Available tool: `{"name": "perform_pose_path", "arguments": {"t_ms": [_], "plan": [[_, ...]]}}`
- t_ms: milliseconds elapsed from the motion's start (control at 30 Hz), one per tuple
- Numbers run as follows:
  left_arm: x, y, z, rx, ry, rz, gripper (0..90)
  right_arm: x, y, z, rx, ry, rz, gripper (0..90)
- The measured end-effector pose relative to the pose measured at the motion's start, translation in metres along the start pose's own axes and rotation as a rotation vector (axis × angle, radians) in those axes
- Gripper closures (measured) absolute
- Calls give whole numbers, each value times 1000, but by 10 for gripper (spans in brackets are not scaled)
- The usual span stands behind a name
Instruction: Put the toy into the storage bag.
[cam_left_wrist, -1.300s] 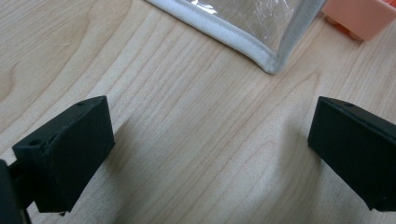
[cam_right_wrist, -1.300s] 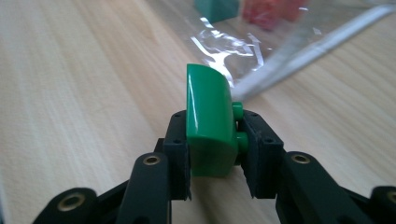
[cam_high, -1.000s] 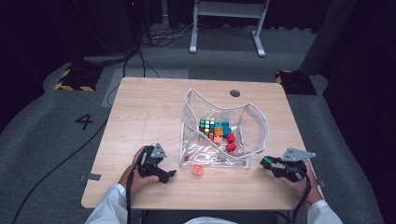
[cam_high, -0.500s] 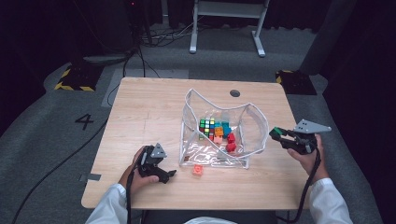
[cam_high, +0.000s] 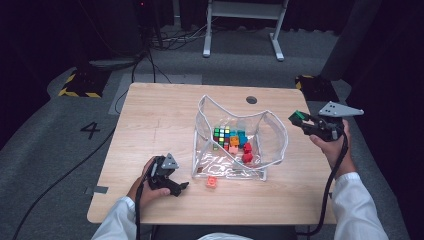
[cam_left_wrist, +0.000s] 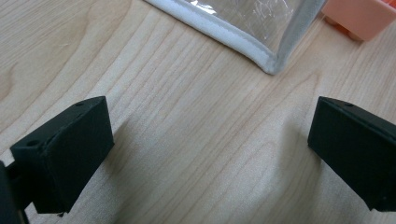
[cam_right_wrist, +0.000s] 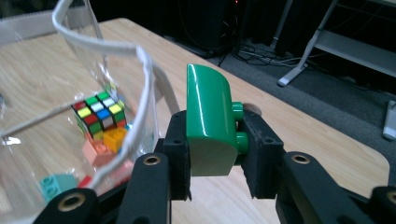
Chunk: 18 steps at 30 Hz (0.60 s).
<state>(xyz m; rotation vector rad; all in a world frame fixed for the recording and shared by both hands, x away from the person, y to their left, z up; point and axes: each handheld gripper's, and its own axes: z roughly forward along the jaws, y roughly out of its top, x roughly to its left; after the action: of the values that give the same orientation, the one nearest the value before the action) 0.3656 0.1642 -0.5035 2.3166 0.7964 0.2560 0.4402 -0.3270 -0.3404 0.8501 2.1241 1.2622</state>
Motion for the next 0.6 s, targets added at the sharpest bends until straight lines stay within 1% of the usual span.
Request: {"name": "perform_pose_path", "arguments": {"t_ms": [133,200,267,300,333,367,433,500,533,600], "plan": [[0,0,0,0,-2,-2,1,2,15,5,-19,2,-7,665],[0,0,0,1,-3,-3,1,3,20,8,-17,-1,-6,665],[0,0,0,1,-3,-2,1,6,26,9,-19,2,-32,665],[0,0,0,0,-2,-1,1,7,28,9,-20,7,-27,665],[0,0,0,1,-3,-2,1,9,30,9,-19,16,-24,665],[0,0,0,1,-3,-2,1,11,32,9,-25,24,-33,665],[0,0,0,1,-2,-2,1,16,36,10,-37,53,-35,665],[0,0,0,1,-3,-2,1,23,39,11,-33,78,-34,665],[0,0,0,1,-3,-2,1,27,40,13,-34,89,-52,665],[0,0,0,1,-2,-3,1,34,41,16,-40,129,-65,665]]}}
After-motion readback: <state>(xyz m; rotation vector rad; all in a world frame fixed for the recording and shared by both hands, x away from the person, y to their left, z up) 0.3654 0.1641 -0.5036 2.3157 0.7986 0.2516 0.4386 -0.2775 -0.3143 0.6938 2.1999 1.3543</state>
